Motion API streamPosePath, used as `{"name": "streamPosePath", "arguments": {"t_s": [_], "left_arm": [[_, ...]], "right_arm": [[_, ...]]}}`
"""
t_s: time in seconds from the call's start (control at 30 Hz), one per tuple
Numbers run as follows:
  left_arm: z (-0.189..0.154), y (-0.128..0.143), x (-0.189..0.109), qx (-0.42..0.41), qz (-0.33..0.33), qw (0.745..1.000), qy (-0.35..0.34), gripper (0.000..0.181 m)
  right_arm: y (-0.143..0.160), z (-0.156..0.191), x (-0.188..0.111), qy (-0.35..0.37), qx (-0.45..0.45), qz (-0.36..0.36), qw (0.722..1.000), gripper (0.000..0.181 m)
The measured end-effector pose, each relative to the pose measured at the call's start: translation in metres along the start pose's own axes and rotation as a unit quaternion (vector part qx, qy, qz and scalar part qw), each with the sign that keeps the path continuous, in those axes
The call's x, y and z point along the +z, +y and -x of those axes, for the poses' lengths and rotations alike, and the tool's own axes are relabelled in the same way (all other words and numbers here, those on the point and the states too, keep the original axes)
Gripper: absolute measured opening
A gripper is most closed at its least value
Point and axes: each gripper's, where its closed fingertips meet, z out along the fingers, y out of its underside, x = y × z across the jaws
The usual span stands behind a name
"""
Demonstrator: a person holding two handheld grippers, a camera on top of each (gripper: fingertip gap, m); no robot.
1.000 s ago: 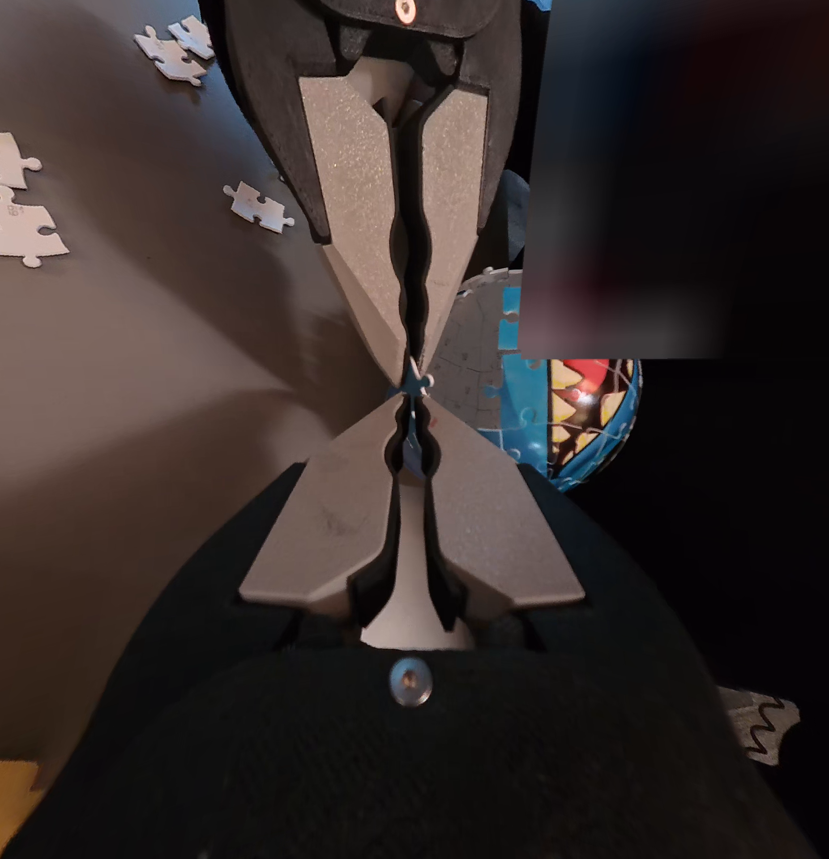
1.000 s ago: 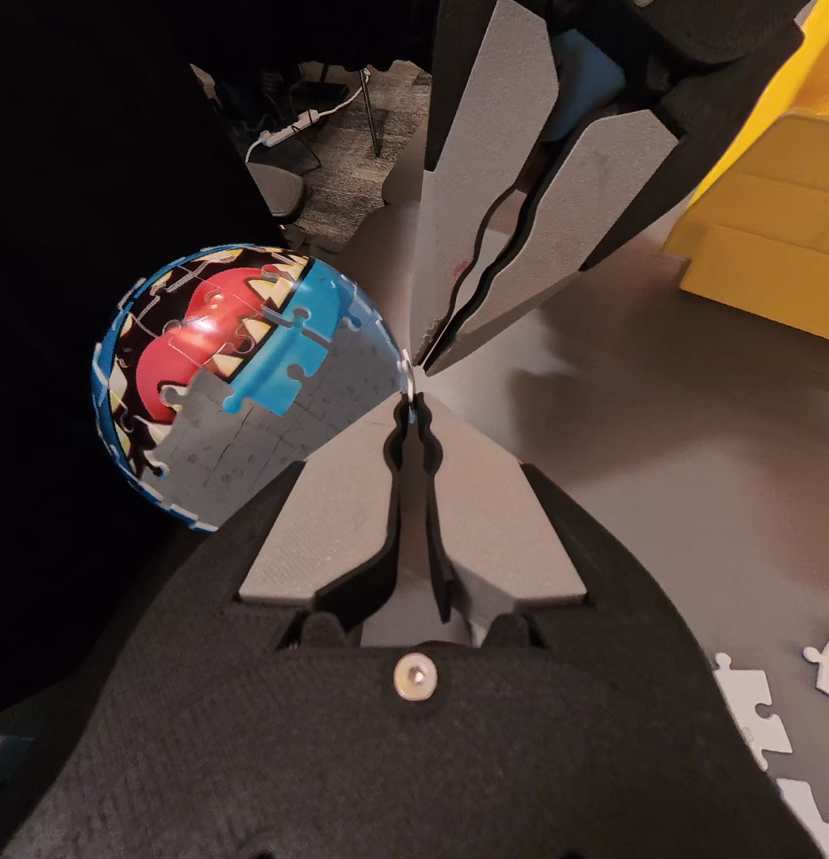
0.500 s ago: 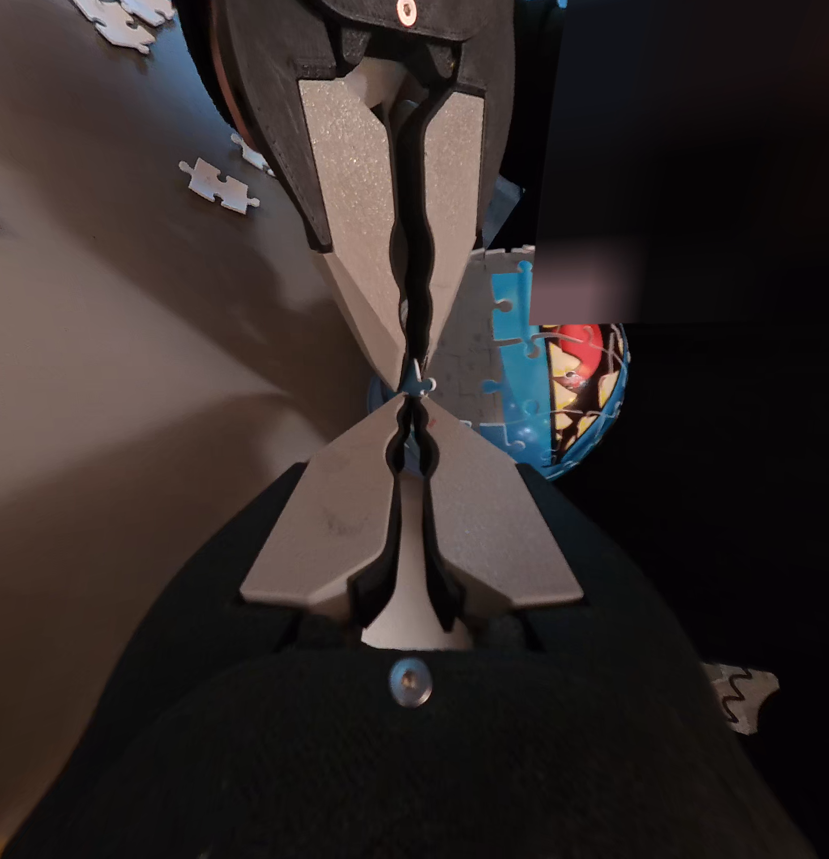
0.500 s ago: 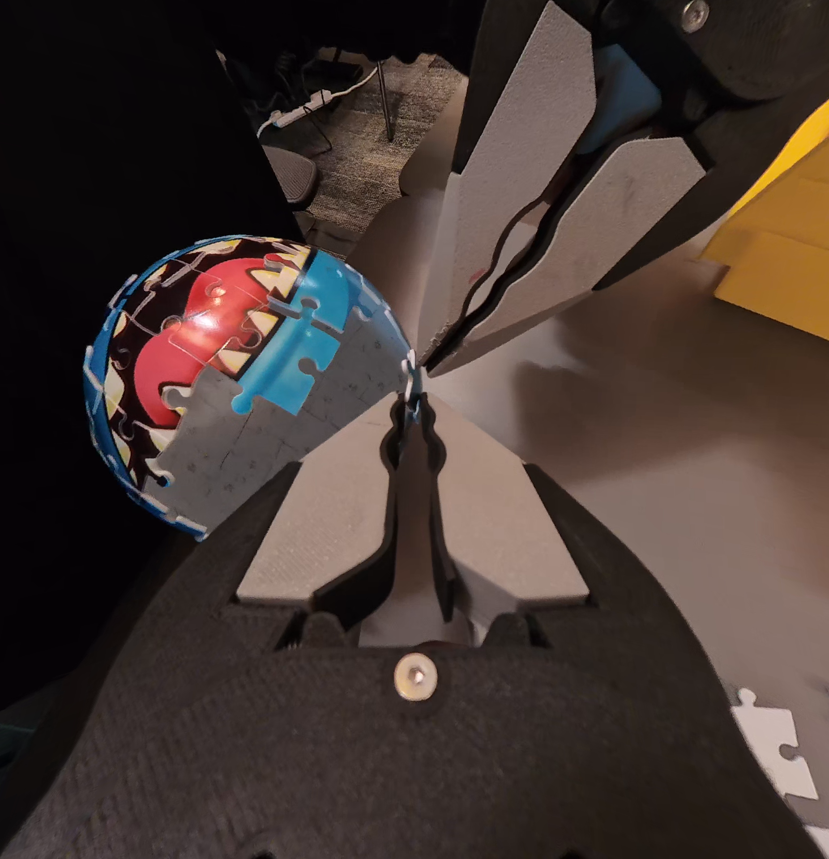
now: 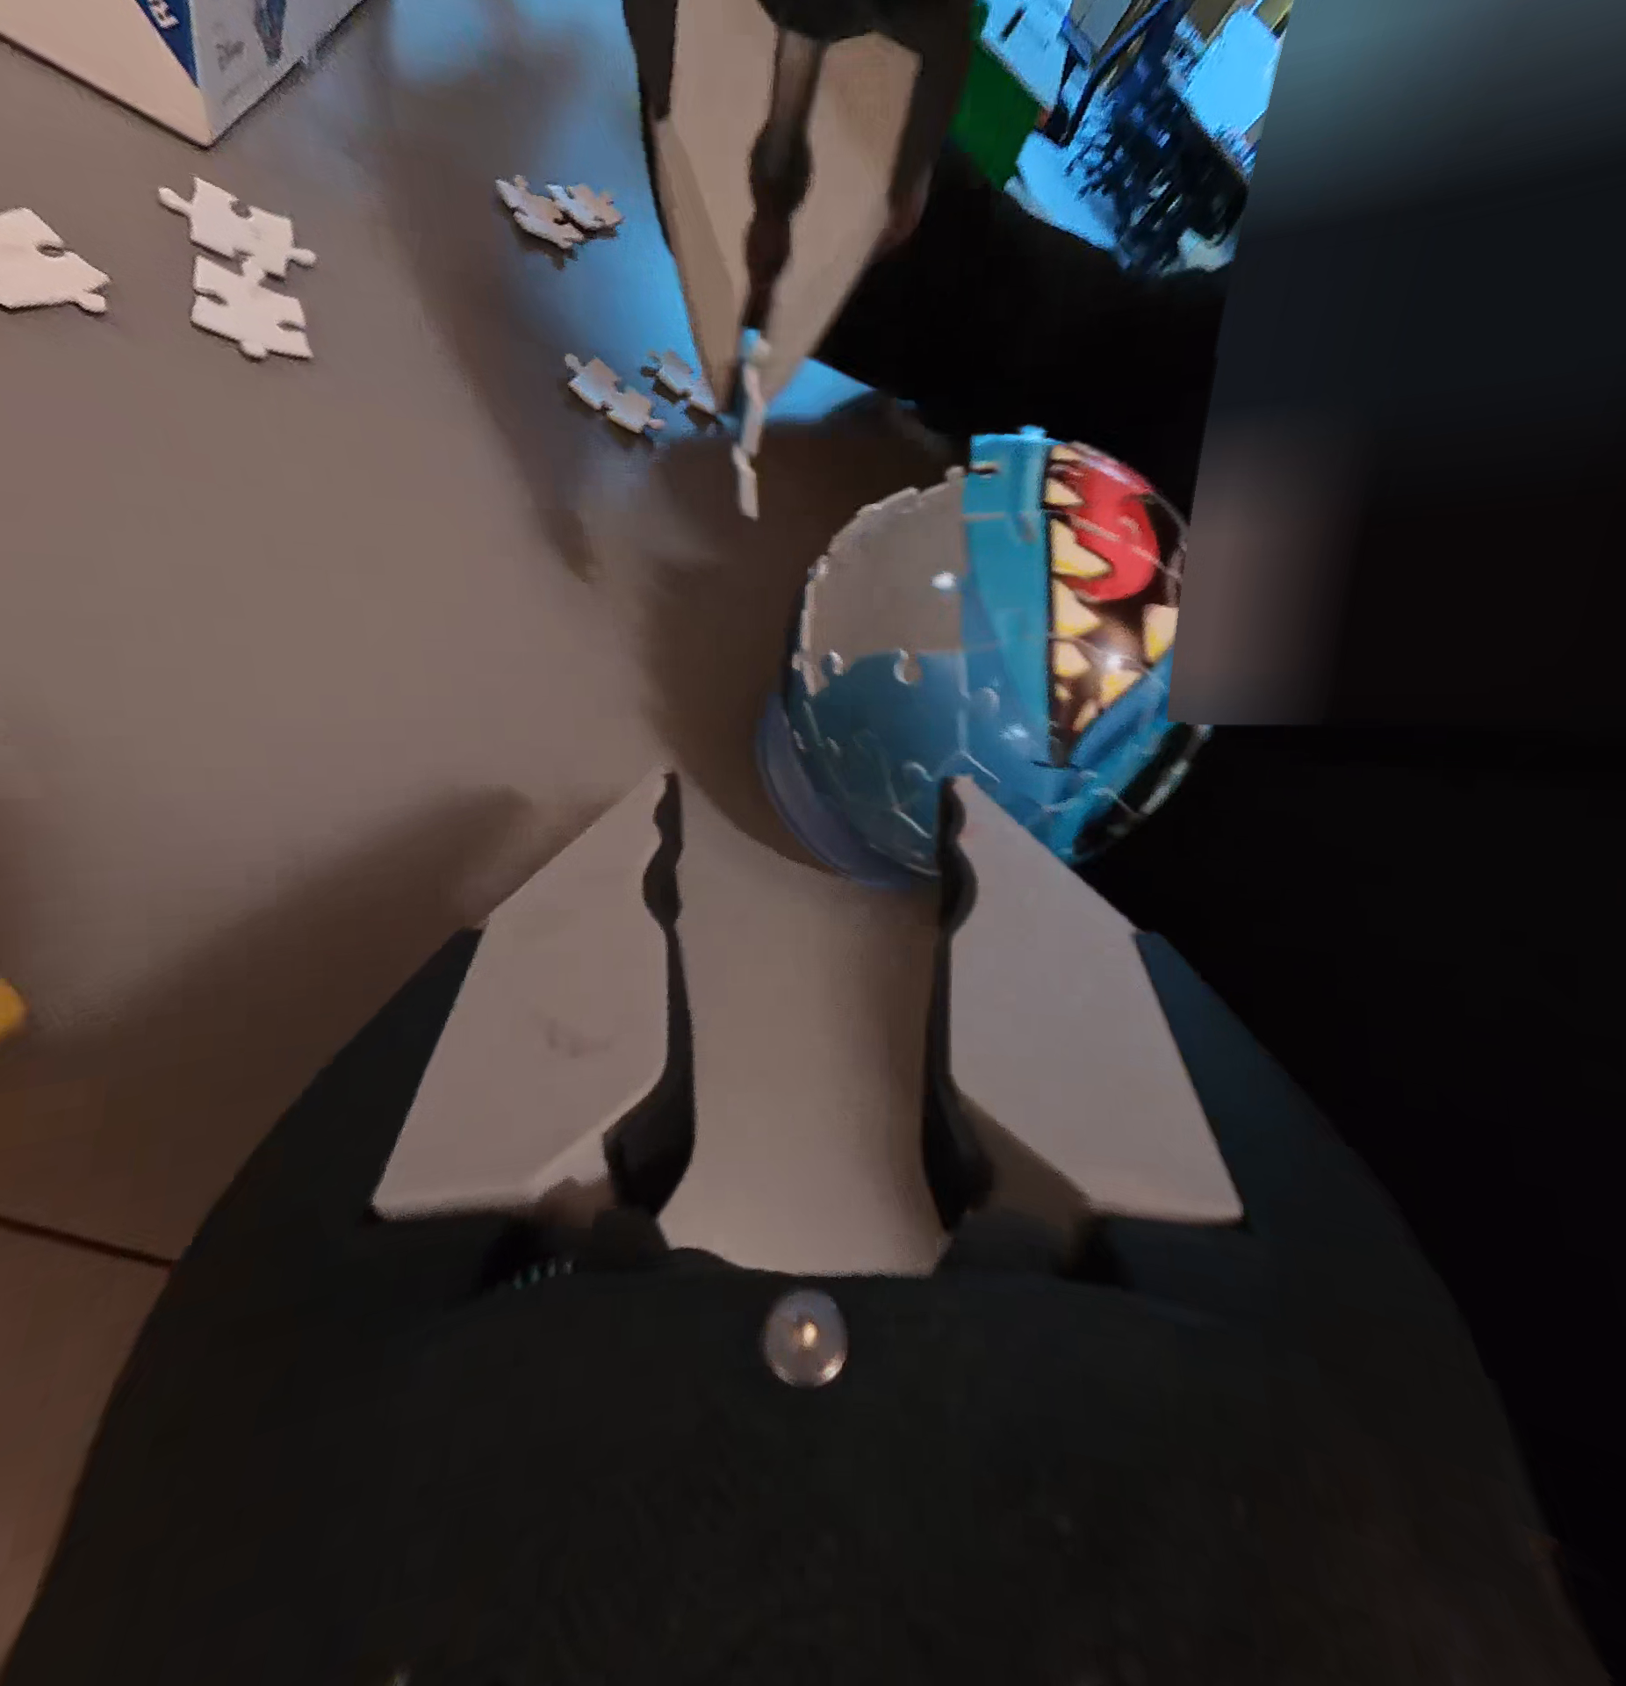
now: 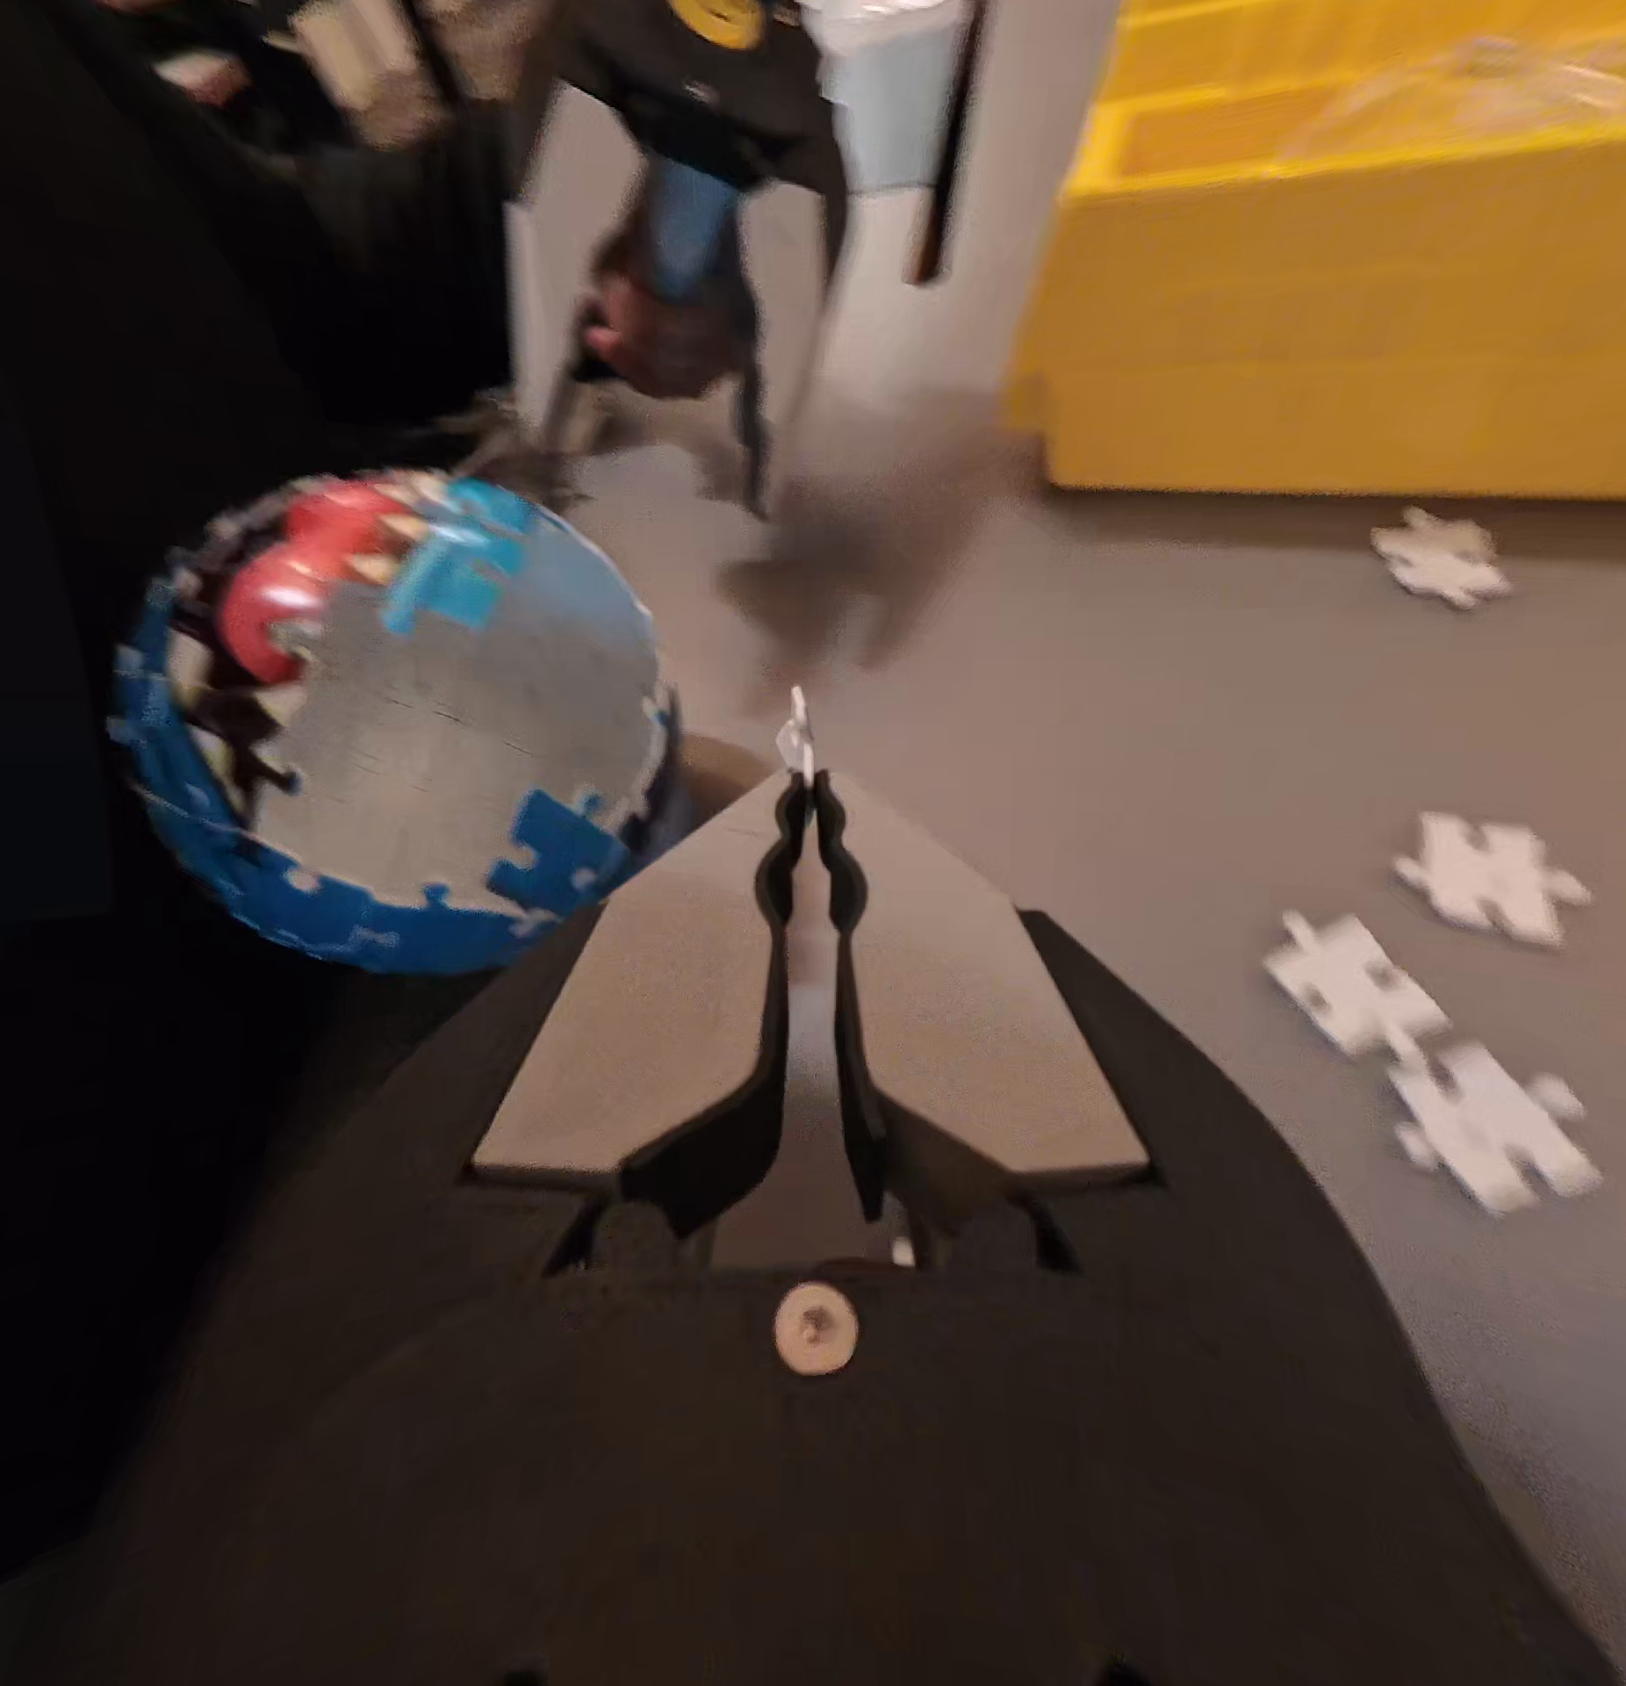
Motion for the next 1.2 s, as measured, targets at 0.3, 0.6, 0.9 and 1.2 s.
{"name": "streamPosePath", "arguments": {"t_s": [0.3, 0.6, 0.9, 1.2], "left_arm": [[-0.031, 0.015, 0.021, -0.002, 0.0, 0.998, 0.057, 0.093], [-0.04, 0.024, 0.032, -0.018, -0.011, 1.0, 0.017, 0.106], [-0.054, 0.028, 0.042, -0.047, -0.014, 0.999, 0.002, 0.108], [-0.048, 0.022, 0.048, 0.017, -0.009, 0.999, -0.034, 0.11]], "right_arm": [[0.084, -0.018, -0.01, 0.074, 0.255, 0.047, 0.963, 0.004], [0.081, -0.021, -0.039, 0.138, 0.275, 0.031, 0.951, 0.02], [0.044, 0.093, -0.007, -0.075, 0.289, -0.032, 0.954, 0.078], [0.023, 0.101, 0.016, -0.072, 0.191, -0.055, 0.977, 0.085]]}}
